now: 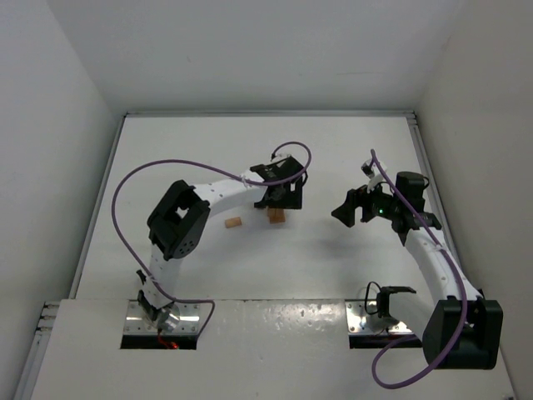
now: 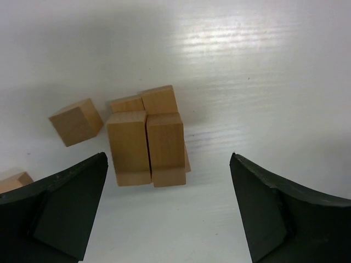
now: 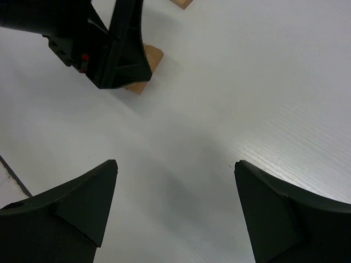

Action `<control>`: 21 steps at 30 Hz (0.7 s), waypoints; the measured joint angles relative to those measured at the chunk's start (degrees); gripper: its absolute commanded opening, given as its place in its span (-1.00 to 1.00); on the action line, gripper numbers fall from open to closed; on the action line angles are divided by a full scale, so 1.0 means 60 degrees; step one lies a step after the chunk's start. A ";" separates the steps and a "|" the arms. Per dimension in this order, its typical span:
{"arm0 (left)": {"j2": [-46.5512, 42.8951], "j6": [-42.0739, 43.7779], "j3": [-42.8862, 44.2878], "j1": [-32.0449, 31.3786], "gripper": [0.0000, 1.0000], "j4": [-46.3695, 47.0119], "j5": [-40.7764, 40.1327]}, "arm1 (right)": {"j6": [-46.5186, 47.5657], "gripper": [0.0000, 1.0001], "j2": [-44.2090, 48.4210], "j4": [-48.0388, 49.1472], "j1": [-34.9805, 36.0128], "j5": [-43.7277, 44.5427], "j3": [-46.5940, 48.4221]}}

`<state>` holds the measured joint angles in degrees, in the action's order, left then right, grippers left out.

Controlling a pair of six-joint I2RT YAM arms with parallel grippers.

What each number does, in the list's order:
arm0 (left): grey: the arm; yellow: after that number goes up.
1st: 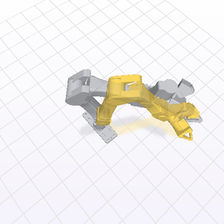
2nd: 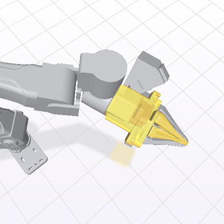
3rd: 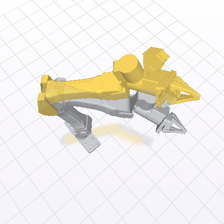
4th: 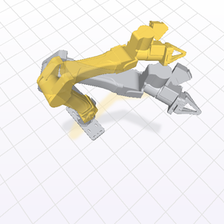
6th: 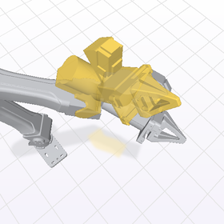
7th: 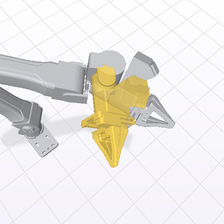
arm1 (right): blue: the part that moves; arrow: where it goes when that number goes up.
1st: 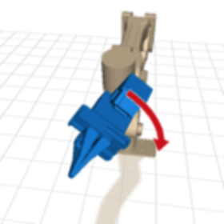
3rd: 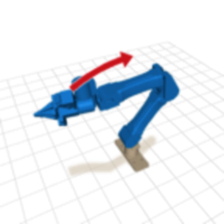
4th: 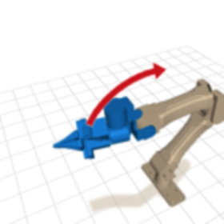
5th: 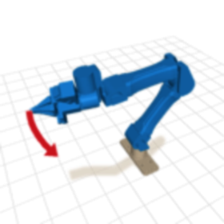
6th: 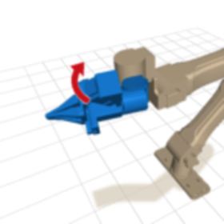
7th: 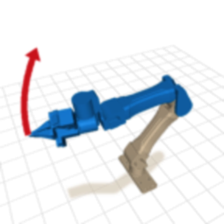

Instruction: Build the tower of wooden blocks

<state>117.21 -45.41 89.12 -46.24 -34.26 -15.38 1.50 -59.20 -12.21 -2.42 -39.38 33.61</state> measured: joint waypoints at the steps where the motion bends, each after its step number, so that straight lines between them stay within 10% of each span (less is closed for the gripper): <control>1: -0.0135 0.0025 0.0000 -0.0018 0.99 -0.0004 -0.0164 | 0.0000 0.76 0.0004 0.0015 0.0000 -0.0011 -0.0007; 11: -0.2554 0.1053 -0.0127 0.0248 0.74 -0.0004 -0.1647 | -0.0226 0.49 0.0000 0.0007 0.0011 0.0007 -0.0106; 17: -0.4983 0.2736 -0.2452 0.2127 -0.50 0.0426 0.0627 | -0.0841 0.23 -0.1271 -0.1617 0.0215 0.0284 0.1293; 21: -0.5304 0.3275 -0.4138 0.2830 -0.75 0.0714 0.2503 | -0.1424 0.21 -0.1818 -0.1785 0.0736 0.0685 0.1971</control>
<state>85.38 -25.76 64.29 -29.26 -29.98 -0.36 -7.05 -70.11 -22.92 2.00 -35.27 45.43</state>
